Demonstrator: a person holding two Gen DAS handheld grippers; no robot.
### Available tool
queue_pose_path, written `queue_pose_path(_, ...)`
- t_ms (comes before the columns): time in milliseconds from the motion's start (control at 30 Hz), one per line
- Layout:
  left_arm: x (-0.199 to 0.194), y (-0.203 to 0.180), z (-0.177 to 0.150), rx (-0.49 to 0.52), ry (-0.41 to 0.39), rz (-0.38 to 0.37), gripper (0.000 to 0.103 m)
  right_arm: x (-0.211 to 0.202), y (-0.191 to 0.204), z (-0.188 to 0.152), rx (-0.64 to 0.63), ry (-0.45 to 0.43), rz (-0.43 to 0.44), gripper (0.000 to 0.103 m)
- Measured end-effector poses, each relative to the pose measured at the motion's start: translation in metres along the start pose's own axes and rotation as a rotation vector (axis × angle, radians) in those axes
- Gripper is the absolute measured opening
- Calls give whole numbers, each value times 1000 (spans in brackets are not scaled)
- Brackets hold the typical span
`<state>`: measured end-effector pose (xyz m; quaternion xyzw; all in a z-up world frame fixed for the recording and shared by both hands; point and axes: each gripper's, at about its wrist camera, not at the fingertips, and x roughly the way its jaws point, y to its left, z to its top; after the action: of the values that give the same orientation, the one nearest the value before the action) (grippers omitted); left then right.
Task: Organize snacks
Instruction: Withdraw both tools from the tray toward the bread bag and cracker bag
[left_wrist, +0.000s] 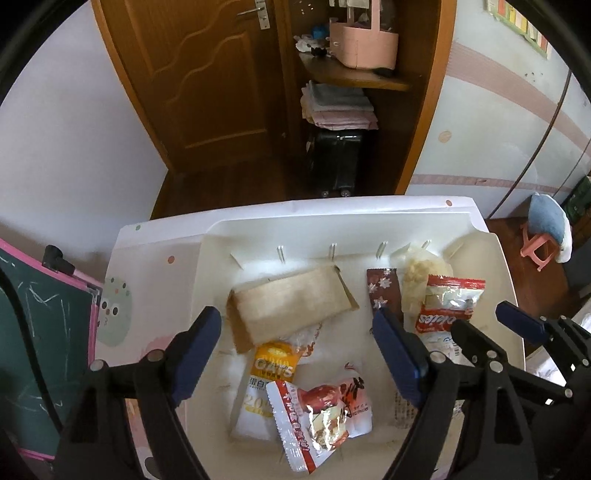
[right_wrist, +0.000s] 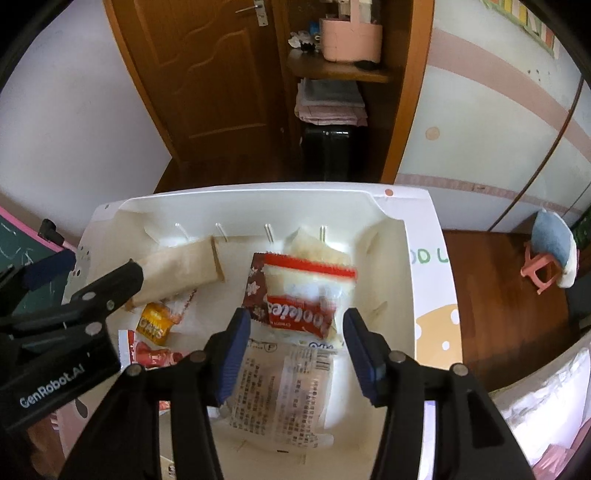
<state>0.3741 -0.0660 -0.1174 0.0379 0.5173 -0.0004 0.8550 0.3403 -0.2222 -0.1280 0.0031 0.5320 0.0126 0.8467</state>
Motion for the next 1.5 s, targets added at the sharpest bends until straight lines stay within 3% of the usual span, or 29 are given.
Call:
queue_pose_path(267, -23, -1, -8, 58, -66, 39, 83, -4, 2, -5, 15, 3, 8, 53)
queue_pose_path(733, -98, 10, -36, 60, -148, -7, 83, -61, 12, -34, 46, -41, 12, 53)
queue_pose_path(1400, -230, 12, -132, 189, -319, -126, 87, -195, 11, -146, 131, -197, -40, 53)
queue_pose_path(1500, -241, 13, -149, 205, -332, -142, 89, -208, 11, -164, 144, -213, -53, 58)
